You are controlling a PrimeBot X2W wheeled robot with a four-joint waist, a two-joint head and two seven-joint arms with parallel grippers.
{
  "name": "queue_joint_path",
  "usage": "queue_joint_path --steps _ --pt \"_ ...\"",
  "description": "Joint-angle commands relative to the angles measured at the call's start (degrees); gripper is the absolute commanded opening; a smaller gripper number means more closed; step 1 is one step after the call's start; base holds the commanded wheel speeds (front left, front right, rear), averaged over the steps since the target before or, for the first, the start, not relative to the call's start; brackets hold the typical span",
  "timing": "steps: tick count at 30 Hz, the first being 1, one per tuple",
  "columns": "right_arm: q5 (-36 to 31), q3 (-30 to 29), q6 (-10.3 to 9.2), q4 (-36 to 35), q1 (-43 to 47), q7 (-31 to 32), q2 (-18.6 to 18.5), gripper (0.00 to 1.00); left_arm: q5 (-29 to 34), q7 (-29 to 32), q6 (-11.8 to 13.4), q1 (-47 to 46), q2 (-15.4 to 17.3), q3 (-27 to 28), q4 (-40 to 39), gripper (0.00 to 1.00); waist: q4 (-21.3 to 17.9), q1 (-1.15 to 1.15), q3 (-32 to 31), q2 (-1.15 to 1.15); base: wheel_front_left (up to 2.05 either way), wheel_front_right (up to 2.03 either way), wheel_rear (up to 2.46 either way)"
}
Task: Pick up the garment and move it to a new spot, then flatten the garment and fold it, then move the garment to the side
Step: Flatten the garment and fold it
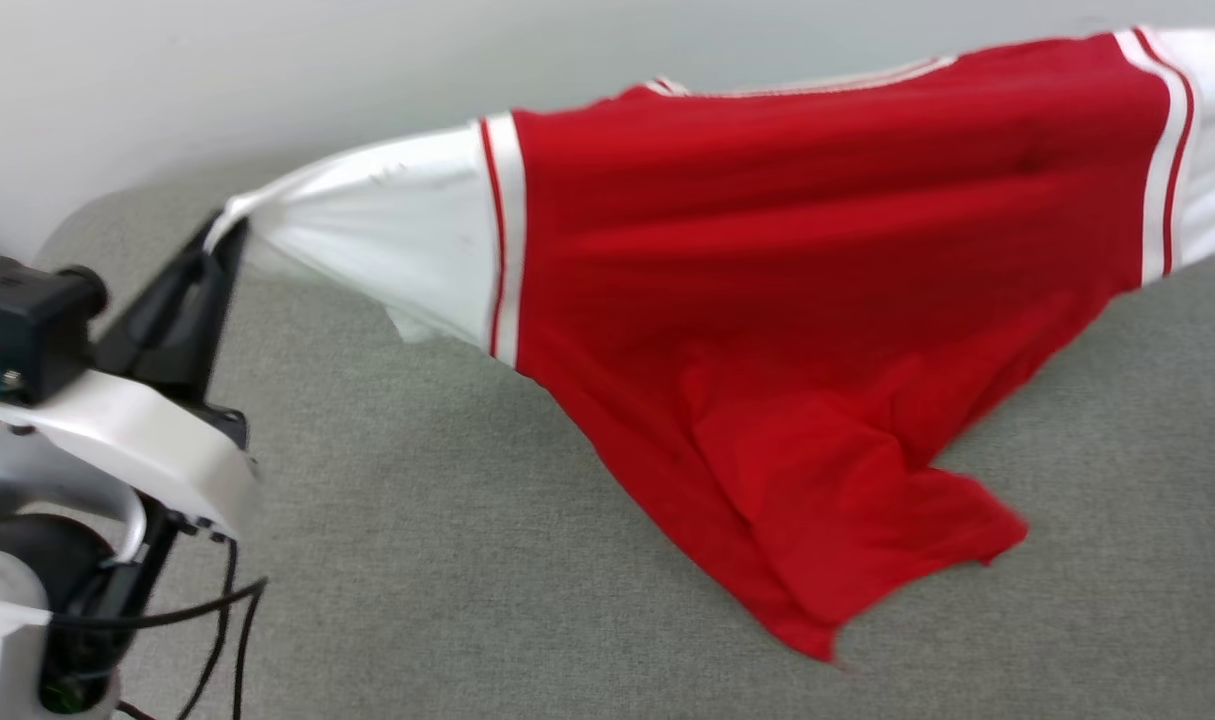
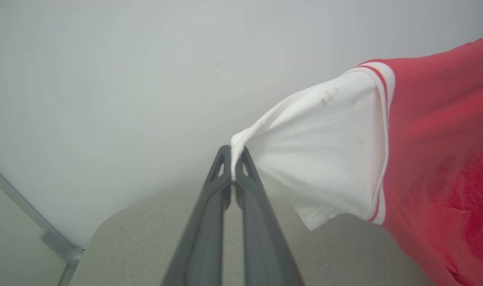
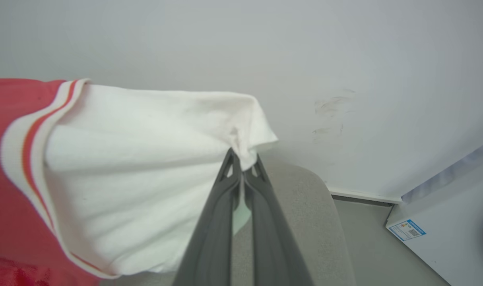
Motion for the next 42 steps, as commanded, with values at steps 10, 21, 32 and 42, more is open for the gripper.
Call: queue_joint_path --steps 10,21,32,42 --pt "2.1 -0.5 -0.11 -8.8 -2.2 -3.8 -1.0 0.00 1.1 -4.3 -0.5 -5.1 3.7 5.5 -1.4 0.00 -3.0 0.01 -2.8 0.00 0.00 0.00 0.00" --pt "1.7 -2.7 -0.12 -15.3 -5.4 -5.0 -0.4 0.00 -0.2 -4.1 -1.3 -10.2 7.6 9.4 -1.6 0.00 -4.3 0.01 1.0 0.00 0.00 0.00 0.00" --pt "-0.6 -2.3 -0.13 -10.4 -17.1 -9.5 -2.9 0.00 -2.9 -0.6 -6.0 -25.9 14.8 7.4 4.0 0.00 -3.8 0.01 14.1 0.00 0.00 0.00 0.00" --pt "-5.2 -1.5 -0.14 1.9 -35.7 -16.1 -1.3 0.00 -1.7 -3.6 -8.1 -53.4 18.5 -3.1 19.6 0.00 -2.6 0.01 25.8 0.00 0.00 0.00 0.00"
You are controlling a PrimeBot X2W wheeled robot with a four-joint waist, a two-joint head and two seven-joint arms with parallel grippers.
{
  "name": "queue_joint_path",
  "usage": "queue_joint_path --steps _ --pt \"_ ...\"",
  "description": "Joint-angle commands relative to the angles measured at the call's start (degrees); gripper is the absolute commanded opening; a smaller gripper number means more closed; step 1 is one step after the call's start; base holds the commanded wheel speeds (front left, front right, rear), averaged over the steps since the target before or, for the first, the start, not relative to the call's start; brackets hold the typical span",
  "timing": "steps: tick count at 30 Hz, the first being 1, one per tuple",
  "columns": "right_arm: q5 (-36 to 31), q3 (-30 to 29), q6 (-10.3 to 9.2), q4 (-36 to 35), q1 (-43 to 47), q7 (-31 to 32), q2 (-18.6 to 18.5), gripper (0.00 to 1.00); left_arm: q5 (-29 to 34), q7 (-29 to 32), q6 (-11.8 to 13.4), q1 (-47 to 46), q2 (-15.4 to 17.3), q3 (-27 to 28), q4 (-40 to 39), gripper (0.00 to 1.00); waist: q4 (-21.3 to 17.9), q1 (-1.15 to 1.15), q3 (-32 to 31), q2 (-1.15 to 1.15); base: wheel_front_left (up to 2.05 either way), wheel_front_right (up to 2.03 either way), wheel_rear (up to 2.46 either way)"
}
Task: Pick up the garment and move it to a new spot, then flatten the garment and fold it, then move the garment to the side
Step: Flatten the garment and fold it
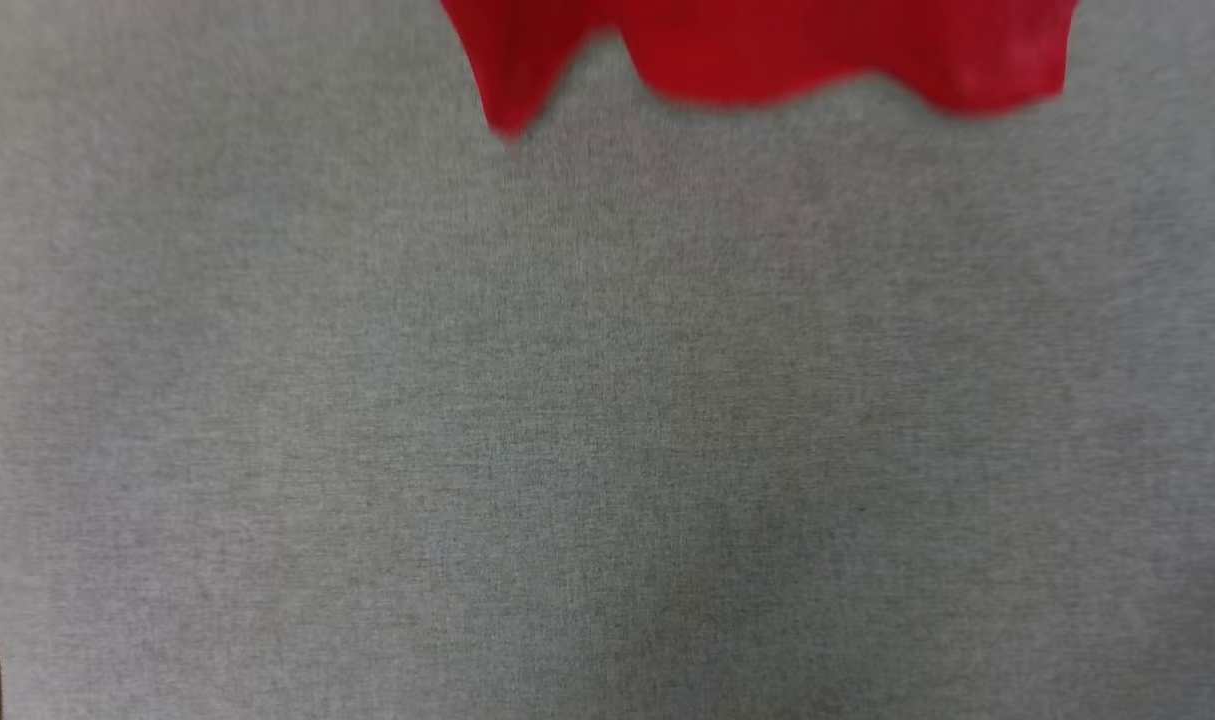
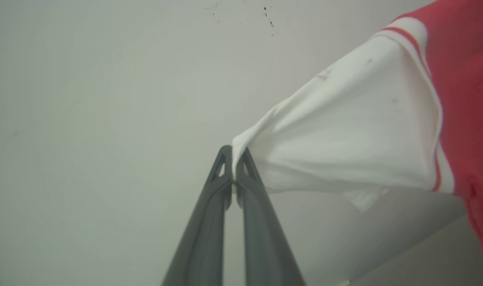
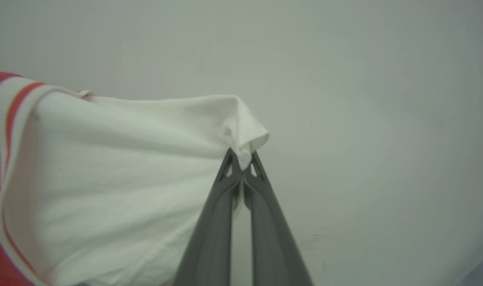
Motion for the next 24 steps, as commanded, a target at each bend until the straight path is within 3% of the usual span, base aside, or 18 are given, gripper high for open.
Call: queue_joint_path --steps 1,7,13,18,24 --pt "-1.4 -0.7 -0.16 2.3 -3.2 -1.2 0.4 0.00 0.8 -1.1 0.3 -4.6 0.2 -1.1 3.0 0.00 0.7 -0.02 4.6 0.00 0.00 0.00 0.00" --pt "-4.9 -1.4 -0.16 11.7 -13.9 -7.0 3.6 0.00 3.2 -8.0 0.1 -21.4 -1.5 -8.0 15.9 0.00 1.0 -0.02 8.7 0.00 0.00 0.00 0.00" --pt "-8.5 -3.9 -0.16 20.4 -21.6 -13.5 7.6 0.00 4.5 -15.8 0.1 -32.3 -3.8 -13.2 27.1 0.00 1.2 -0.02 11.4 0.00 0.00 0.00 0.00" --pt "-9.9 -4.9 -0.15 26.3 -22.4 -18.1 10.4 0.00 3.9 -22.0 0.1 -33.9 -5.7 -17.1 34.4 0.00 1.7 -0.02 12.4 0.00 0.00 0.00 0.00" --pt "-9.3 -3.1 -0.15 32.1 -17.7 -21.2 12.6 0.00 1.5 -27.7 0.1 -28.3 -8.1 -20.7 40.9 0.00 2.1 -0.02 11.3 0.00 0.00 0.00 0.00"
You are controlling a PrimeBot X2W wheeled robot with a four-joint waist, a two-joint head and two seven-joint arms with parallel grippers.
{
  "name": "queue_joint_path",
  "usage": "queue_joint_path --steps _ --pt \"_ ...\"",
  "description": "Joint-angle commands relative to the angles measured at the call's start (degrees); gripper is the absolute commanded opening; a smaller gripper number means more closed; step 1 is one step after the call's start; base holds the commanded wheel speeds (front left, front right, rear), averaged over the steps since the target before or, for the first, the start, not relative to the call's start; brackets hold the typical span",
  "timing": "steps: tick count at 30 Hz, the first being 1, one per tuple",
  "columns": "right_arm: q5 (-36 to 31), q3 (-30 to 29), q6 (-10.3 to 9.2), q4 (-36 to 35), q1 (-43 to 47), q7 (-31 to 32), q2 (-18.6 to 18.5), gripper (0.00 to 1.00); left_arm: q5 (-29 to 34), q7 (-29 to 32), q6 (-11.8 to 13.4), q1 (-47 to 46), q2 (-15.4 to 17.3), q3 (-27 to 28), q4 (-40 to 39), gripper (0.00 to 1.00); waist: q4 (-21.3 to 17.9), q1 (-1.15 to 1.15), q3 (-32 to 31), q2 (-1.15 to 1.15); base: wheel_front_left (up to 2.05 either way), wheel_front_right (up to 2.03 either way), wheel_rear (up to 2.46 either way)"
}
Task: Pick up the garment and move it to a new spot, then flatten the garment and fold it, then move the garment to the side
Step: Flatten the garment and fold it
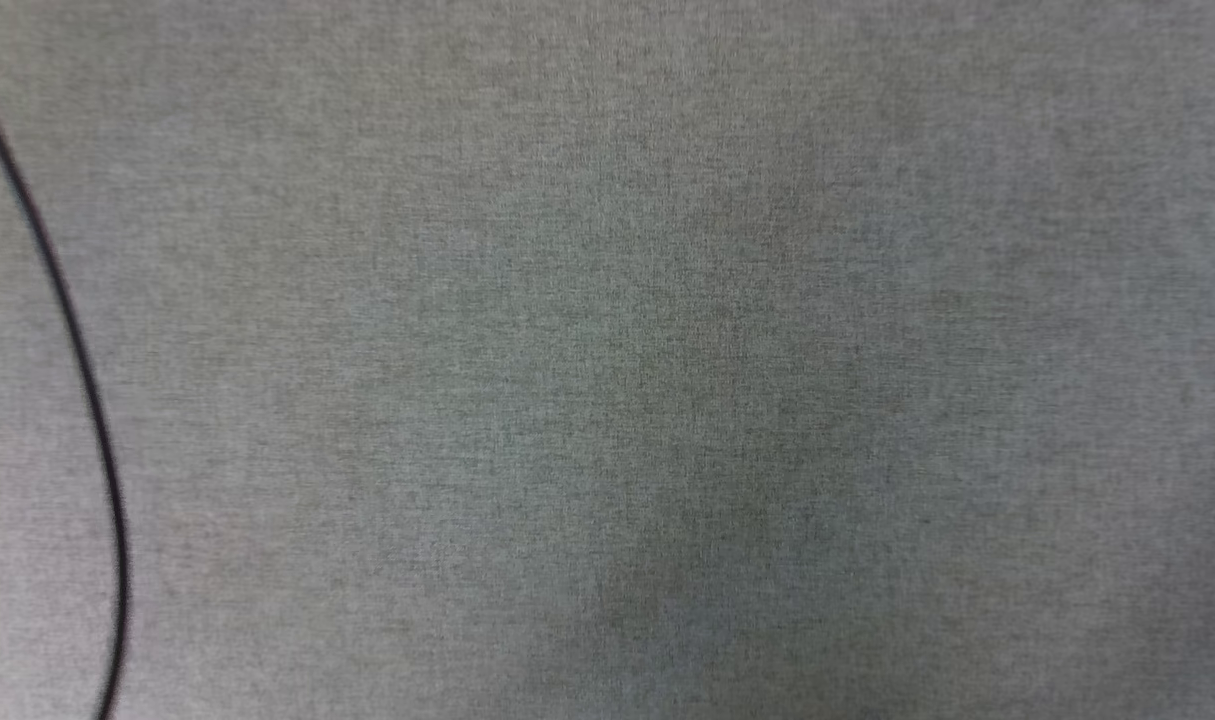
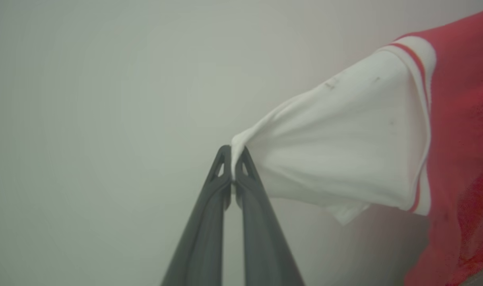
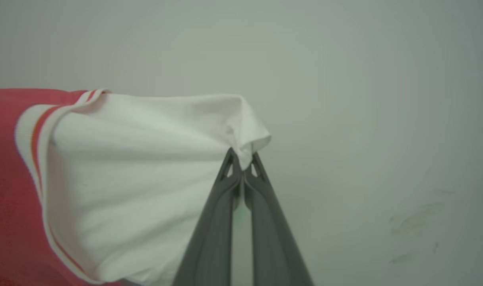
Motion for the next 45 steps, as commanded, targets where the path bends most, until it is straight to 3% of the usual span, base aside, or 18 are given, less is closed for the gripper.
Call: queue_joint_path --steps 1,7,15,23,33,45 --pt "0.6 0.6 -0.14 1.3 2.4 -1.2 0.3 0.00 -1.1 -1.6 0.2 2.8 -0.7 -0.5 1.6 0.00 0.1 -0.01 -1.2 0.00 0.00 0.00 0.00" --pt "4.9 2.7 -0.13 4.6 10.1 -3.3 2.0 0.00 -3.8 -5.1 0.2 13.2 -2.5 -2.9 4.0 0.00 0.3 -0.01 -5.2 0.00 0.00 0.00 0.00" --pt "15.3 8.0 -0.12 1.3 26.1 -1.1 1.2 0.00 -7.7 -7.0 0.8 31.2 -2.6 -4.3 0.7 0.00 0.6 -0.01 -12.6 0.00 0.00 0.00 0.00" --pt "27.4 12.7 -0.12 -8.2 45.8 3.4 -2.9 0.00 -11.8 -5.3 5.2 52.3 -1.7 -6.0 -8.7 0.00 1.3 -0.01 -19.8 0.00 0.00 0.00 0.00" --pt "37.2 17.8 -0.12 -19.9 65.2 8.1 -7.7 0.00 -16.4 -3.0 9.3 71.7 0.4 -7.8 -17.2 0.00 1.6 -0.01 -26.3 0.00 0.00 0.00 0.00" --pt "33.6 26.8 -0.13 -27.9 78.8 7.3 -17.9 0.00 -19.1 0.1 13.1 84.2 3.2 -9.8 -22.6 0.00 1.4 -0.01 -32.4 0.00 0.00 0.00 0.00"
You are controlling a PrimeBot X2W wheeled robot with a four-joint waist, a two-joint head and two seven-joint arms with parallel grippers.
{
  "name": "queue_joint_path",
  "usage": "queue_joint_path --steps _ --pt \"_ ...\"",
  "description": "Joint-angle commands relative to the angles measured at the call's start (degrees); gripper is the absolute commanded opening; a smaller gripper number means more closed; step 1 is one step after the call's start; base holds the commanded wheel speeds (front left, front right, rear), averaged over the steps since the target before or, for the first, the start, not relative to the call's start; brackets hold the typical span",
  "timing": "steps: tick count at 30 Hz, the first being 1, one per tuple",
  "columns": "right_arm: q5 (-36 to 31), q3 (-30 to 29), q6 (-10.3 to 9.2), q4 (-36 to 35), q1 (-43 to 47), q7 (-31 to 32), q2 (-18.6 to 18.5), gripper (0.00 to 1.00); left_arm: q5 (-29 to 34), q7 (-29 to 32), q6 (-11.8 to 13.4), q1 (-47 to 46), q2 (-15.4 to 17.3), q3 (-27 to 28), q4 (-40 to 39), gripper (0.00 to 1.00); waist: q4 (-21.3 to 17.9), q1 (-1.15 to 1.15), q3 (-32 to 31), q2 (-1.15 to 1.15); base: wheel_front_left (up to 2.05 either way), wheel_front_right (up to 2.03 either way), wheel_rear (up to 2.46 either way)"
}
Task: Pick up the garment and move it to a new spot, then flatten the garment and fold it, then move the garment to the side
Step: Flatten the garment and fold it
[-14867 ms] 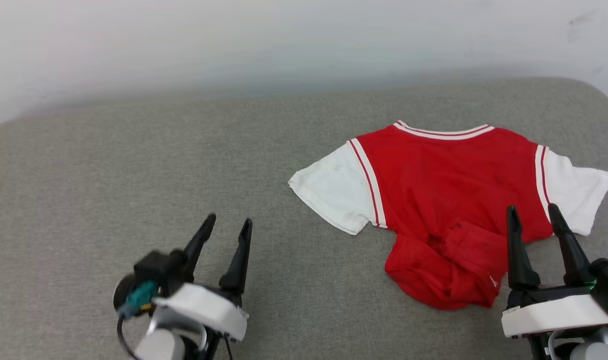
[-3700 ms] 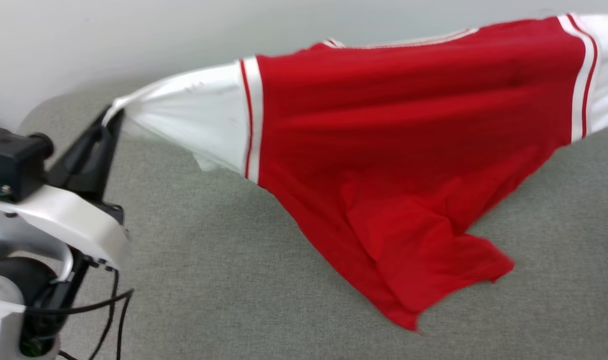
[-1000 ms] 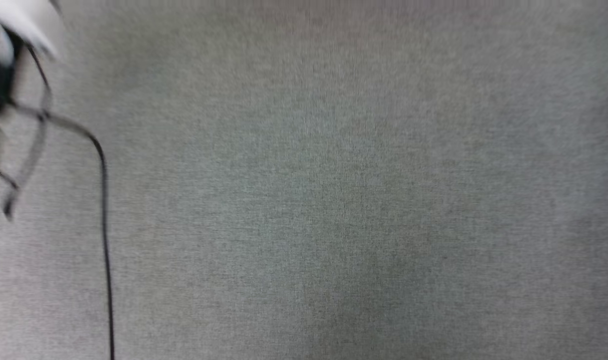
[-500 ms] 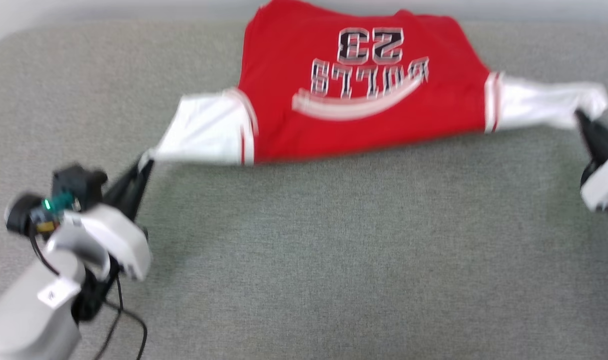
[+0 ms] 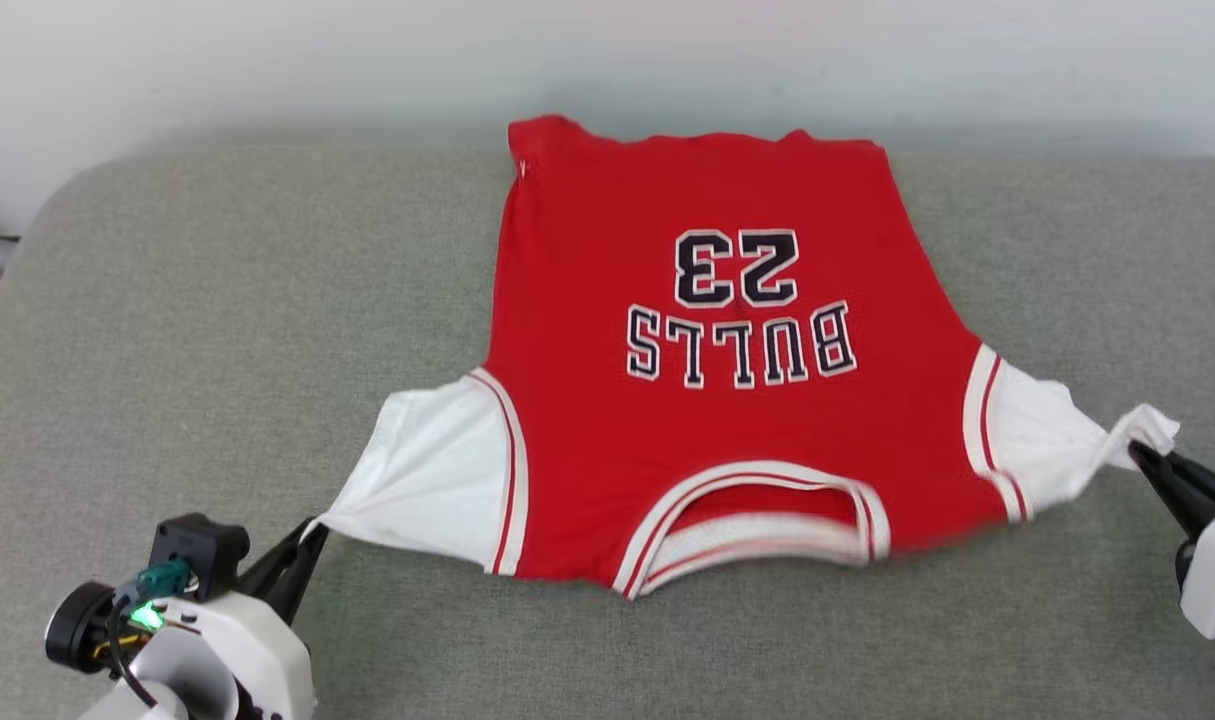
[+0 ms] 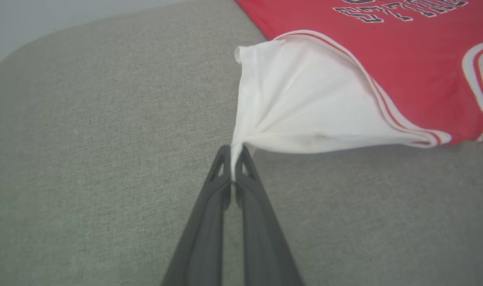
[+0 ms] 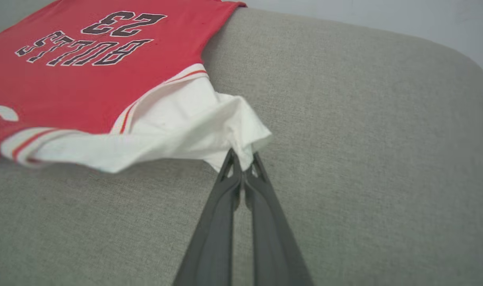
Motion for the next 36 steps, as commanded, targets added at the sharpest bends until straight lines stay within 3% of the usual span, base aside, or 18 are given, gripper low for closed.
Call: queue_joint_path --steps 1,13,20,26,27,28,36 --pt "0.3 0.2 -0.11 -0.1 1.5 -0.2 -0.9 0.00 -0.5 0.2 0.7 1.4 0.6 0.1 -0.3 0.00 -0.1 0.01 -1.4 -0.01 0.00 0.00 0.00" --pt "6.7 4.7 -0.11 -4.7 10.8 5.5 -5.5 0.00 -4.7 5.9 3.2 12.0 3.7 -2.2 -8.4 0.00 -0.7 0.01 -6.9 -0.01 0.00 0.00 0.00" --pt "12.4 3.6 -0.11 -8.8 17.1 12.2 -8.7 0.00 -7.5 9.7 4.9 16.2 6.6 -2.6 -15.4 0.00 -0.7 0.01 -7.2 -0.01 0.00 0.00 0.00" --pt "14.1 1.2 -0.11 -9.5 19.2 17.1 -8.7 0.00 -7.9 13.6 5.0 14.7 6.2 -3.8 -20.1 0.00 -0.4 0.01 -6.2 -0.01 0.00 0.00 0.00" --pt "13.6 0.8 -0.11 -9.7 19.1 18.1 -8.7 0.20 -7.7 14.2 4.9 14.2 6.1 -4.0 -20.7 0.00 -0.3 0.01 -5.8 -0.01 0.00 0.00 0.00" --pt "13.1 0.3 -0.11 -10.0 18.7 19.0 -8.9 1.00 -7.9 14.7 4.9 13.8 6.1 -4.2 -21.3 0.00 -0.3 0.01 -5.5 -0.01 0.00 0.00 0.00" --pt "13.2 -7.8 -0.10 -15.2 13.5 28.2 -8.2 1.00 -5.5 18.3 7.5 10.1 7.9 -3.5 -28.3 0.00 0.7 0.01 0.2 -0.01 0.00 0.00 0.00"
